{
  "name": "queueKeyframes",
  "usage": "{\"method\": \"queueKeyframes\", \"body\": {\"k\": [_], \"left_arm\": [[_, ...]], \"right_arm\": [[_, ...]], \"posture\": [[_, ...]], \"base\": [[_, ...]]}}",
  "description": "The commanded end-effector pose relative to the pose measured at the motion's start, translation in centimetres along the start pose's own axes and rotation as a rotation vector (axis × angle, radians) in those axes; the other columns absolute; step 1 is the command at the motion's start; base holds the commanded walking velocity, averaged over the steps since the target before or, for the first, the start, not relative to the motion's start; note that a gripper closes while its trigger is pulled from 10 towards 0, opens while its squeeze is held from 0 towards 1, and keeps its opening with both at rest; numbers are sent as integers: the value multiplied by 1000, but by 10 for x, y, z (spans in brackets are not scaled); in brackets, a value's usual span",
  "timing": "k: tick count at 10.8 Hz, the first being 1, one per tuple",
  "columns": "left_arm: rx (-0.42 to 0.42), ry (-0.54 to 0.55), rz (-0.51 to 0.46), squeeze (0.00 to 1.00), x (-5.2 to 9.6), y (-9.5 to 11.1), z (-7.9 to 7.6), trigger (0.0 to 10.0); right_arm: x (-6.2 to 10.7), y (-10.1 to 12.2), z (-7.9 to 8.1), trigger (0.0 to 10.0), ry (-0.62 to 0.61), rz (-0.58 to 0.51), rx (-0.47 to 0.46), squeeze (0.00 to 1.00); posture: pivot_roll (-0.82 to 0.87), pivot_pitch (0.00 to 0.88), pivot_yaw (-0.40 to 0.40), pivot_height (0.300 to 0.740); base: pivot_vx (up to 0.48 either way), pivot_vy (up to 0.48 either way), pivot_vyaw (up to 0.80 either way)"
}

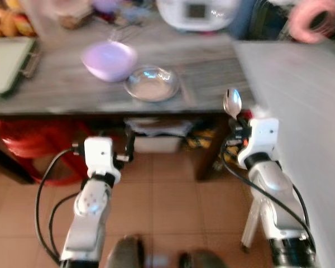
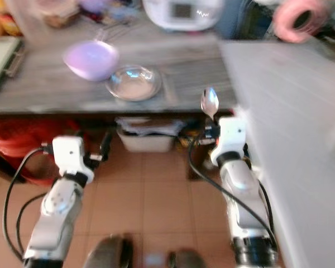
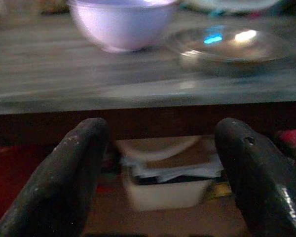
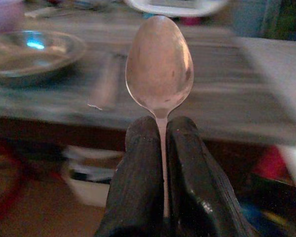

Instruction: Setting the table

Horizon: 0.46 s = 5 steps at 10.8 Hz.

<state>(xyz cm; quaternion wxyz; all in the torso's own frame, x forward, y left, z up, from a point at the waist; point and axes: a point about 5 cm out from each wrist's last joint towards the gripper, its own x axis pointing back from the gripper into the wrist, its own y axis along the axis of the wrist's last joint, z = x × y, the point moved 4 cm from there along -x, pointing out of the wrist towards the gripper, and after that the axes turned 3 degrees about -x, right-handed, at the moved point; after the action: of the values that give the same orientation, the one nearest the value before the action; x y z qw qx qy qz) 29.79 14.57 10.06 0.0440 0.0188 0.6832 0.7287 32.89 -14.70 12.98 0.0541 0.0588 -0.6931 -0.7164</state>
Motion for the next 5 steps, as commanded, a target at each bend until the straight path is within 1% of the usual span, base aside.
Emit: {"method": "queueKeyframes", "body": {"k": [1, 3, 4, 5], "left_arm": [[11, -17, -12, 0, 0, 3, -8, 10000], [15, -10, -16, 0, 1, 4, -6, 10000], [15, 3, -19, 0, 2, 5, -2, 10000], [18, 14, -26, 0, 5, 6, 1, 10000]], "right_arm": [[3, 4, -13, 10000, -39, -13, 16, 0], [2, 6, -13, 10000, -40, -30, 29, 0], [1, 9, -12, 10000, -41, -47, 50, 0], [1, 14, -16, 10000, -69, -68, 62, 0]], "posture": [[-45, 134, -7, 740], [-39, 134, -5, 740], [-39, 134, -5, 740], [-32, 136, -4, 740]], "base": [[428, 0, 0], [416, 0, 0], [270, 0, 0], [0, 0, 0]]}}
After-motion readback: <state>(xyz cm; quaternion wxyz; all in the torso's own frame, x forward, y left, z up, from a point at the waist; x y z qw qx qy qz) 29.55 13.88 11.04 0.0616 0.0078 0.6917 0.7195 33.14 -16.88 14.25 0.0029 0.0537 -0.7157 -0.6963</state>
